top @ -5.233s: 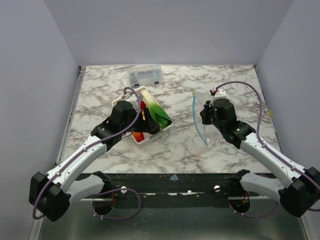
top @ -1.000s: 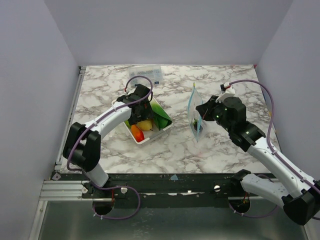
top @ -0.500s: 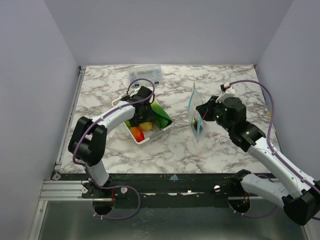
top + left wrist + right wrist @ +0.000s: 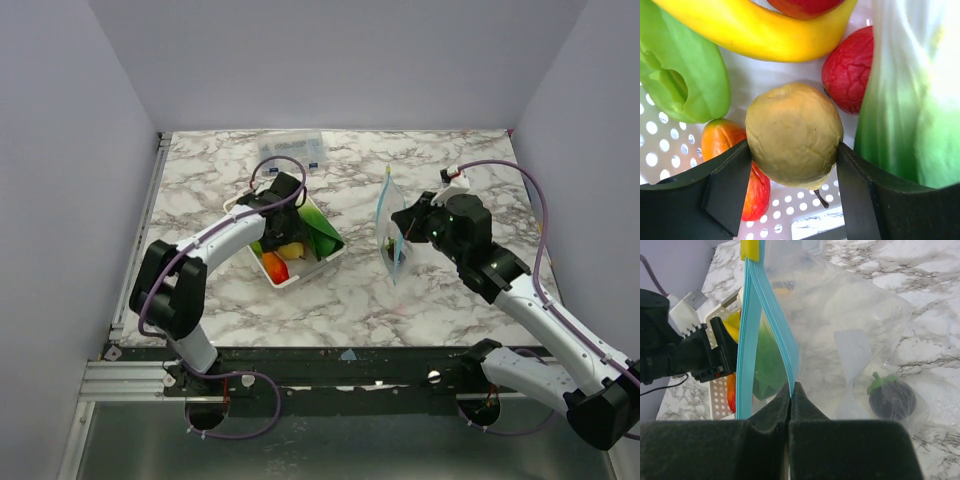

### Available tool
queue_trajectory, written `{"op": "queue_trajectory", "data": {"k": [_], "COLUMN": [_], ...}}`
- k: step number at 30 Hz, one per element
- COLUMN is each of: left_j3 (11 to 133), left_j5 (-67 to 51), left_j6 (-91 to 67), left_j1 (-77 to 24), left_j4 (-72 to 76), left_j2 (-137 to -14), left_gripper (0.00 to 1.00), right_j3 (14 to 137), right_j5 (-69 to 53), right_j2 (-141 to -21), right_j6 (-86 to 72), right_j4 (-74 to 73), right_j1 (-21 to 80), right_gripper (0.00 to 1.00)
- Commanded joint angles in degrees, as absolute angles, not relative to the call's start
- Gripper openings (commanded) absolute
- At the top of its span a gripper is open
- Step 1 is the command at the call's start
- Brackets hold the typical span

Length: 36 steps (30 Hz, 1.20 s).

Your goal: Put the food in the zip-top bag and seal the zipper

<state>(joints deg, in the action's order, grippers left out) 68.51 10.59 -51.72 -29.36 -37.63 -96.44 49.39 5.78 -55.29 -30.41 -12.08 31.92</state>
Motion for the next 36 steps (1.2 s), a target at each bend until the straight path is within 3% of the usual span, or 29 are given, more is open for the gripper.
{"op": "queue_trajectory", "data": {"k": [1,6,13,19,25,36], "left_j3": [67.83,65.27,59.72,55.86,56.91,62.35], "left_j5": [12.11,7.08,-2.68,-23.61,-33.98,-37.73], "left_j6": [-50.46,-47.55,-44.78,-40.78,-42.91,-48.38], "left_j1": [-29.27,-29.27,-29.27,-29.48,-33.88,-42.17], "left_j4": [-38.54,-36.46,-31.12,-14.45,1.62,13.94], "left_j2": [-88.83,-81.1,-69.93,-62.72,-63.05,-73.7], "left_gripper": [0.29,0.28,0.13,0.12,0.08,0.05], "right_j3": [49.0,49.03,48.78,48.58,48.67,49.59], "right_j5": [5.68,5.8,4.39,3.66,2.32,0.45], "right_j2": [-55.86,-56.13,-55.05,-55.85,-56.41,-56.36], "right_j6": [-30.33,-30.07,-28.49,-29.04,-29.99,-30.4], "right_j4": [-11.68,-11.69,-9.54,-8.37,-7.77,-8.55], "right_j1": [32.25,32.25,32.22,32.22,32.23,32.17], "right_gripper": [0.01,0.01,0.01,0.01,0.01,0.01]}}
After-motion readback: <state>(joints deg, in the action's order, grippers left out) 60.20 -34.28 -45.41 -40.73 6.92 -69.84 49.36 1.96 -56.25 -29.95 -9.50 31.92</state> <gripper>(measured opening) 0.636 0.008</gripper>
